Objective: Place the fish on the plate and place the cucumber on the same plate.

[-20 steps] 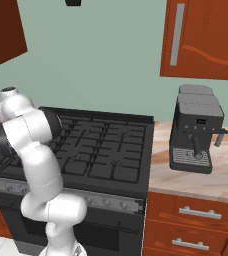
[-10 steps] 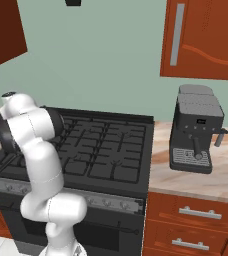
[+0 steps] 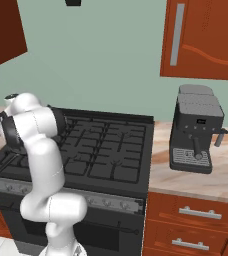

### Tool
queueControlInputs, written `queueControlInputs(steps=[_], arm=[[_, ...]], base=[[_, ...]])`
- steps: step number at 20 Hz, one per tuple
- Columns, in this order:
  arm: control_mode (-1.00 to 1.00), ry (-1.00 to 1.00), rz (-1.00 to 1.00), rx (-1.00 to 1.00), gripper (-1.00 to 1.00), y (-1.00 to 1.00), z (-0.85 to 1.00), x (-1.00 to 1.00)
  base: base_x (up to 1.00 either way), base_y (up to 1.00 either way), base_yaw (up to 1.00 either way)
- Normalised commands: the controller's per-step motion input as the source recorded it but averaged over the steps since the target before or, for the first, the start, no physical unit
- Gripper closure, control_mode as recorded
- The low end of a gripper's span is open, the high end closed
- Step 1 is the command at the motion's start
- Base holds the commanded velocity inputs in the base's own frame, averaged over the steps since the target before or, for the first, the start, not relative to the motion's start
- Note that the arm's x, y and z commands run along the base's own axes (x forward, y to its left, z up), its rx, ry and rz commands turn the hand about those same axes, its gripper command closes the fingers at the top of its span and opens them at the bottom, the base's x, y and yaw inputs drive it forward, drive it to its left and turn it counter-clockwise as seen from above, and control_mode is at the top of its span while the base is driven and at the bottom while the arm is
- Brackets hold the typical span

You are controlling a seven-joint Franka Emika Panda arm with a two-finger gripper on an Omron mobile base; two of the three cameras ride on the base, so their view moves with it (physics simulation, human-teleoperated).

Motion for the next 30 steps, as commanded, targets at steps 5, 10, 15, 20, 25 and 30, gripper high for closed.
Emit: queueControlInputs(steps=[5, 10, 15, 20, 25, 30], arm=[[-1.0, 0.0, -0.01, 0.0, -1.0, 0.03, -0.12, 0.2], [-1.0, 0.0, 0.0, 0.0, -1.0, 0.13, -0.16, 0.06], [-1.0, 0.0, -0.01, 0.0, -1.0, 0.18, -0.1, 0.0], [-1.0, 0.0, -0.02, 0.0, -1.0, 0.08, -0.14, -0.09], [-1.0, 0.0, -0.04, 0.0, -1.0, 0.02, -0.22, -0.12], [-1.0, 0.0, -0.05, 0.0, -1.0, 0.0, -0.22, -0.11]], base=[[0.0, 0.0, 0.0], [0.0, 0.0, 0.0], [0.0, 0.0, 0.0], [0.0, 0.0, 0.0], [0.0, 0.0, 0.0], [0.0, 0.0, 0.0]])
